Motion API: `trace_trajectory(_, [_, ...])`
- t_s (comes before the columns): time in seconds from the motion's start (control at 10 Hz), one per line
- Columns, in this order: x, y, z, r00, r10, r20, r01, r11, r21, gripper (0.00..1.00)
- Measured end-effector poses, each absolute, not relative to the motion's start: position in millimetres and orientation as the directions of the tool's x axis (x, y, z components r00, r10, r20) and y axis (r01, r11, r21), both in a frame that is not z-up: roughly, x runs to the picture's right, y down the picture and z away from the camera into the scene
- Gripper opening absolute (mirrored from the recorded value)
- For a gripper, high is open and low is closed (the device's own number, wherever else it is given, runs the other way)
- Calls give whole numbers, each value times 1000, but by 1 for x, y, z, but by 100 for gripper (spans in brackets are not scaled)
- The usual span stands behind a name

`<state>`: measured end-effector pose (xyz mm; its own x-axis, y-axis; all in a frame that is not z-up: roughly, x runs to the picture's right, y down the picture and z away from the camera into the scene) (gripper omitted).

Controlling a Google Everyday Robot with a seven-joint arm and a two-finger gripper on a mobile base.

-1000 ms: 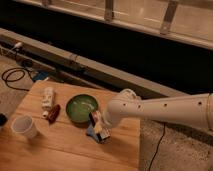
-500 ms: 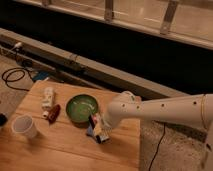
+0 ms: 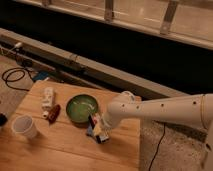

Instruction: Place the eraser on the white sponge

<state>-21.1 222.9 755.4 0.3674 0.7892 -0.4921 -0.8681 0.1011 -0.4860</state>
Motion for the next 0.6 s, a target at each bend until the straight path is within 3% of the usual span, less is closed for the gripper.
trace_trajectory(0.3, [-21,223,755,367,790,-492,-868,101,-486,76])
trace_trajectory(0.6, [-21,223,755,366,790,-492,-869,100,-485,80])
